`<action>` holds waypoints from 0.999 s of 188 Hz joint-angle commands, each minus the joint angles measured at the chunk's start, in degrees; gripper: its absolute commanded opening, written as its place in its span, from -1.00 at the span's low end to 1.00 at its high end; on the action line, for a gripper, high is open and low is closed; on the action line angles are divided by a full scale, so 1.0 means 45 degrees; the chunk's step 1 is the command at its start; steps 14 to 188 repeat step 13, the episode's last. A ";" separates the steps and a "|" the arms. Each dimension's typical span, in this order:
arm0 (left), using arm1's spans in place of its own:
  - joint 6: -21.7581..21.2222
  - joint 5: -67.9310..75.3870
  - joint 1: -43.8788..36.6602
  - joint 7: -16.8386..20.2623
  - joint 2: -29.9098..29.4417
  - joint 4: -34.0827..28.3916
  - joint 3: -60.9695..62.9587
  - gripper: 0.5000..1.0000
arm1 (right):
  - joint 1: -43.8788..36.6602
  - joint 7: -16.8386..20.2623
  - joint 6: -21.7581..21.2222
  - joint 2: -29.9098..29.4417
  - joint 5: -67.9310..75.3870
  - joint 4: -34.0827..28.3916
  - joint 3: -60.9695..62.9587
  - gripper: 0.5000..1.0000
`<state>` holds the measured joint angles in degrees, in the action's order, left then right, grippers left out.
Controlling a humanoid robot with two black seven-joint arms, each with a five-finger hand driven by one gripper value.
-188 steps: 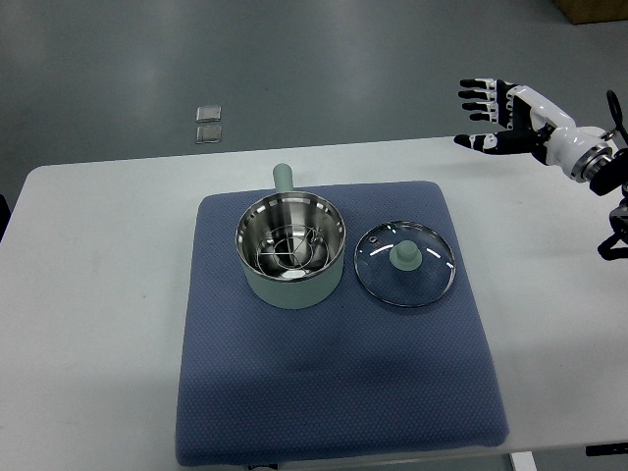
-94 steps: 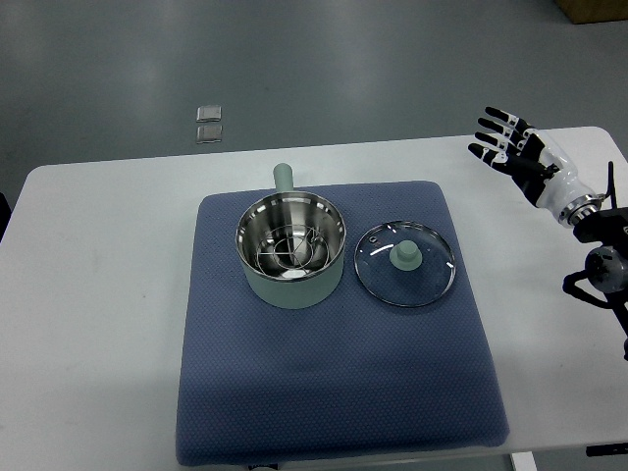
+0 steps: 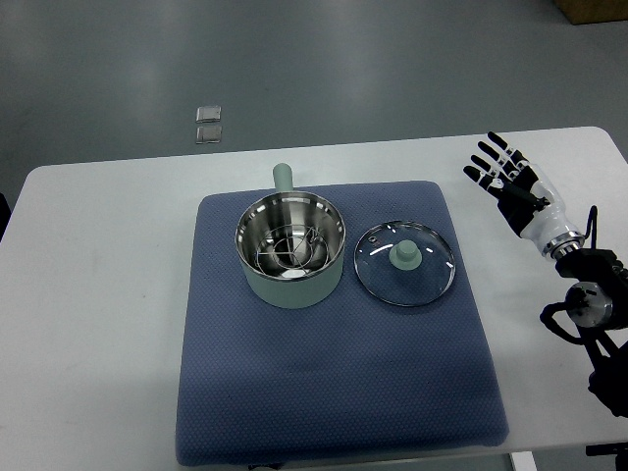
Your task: Open lid and place right of pot
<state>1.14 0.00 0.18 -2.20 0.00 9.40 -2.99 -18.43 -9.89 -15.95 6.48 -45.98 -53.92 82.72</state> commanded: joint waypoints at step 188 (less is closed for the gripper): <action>0.0000 0.0000 0.0000 0.0001 0.0000 0.0000 0.0000 1.00 | 0.0034 -0.0010 -0.0030 -0.0405 0.0022 0.0010 0.0191 0.72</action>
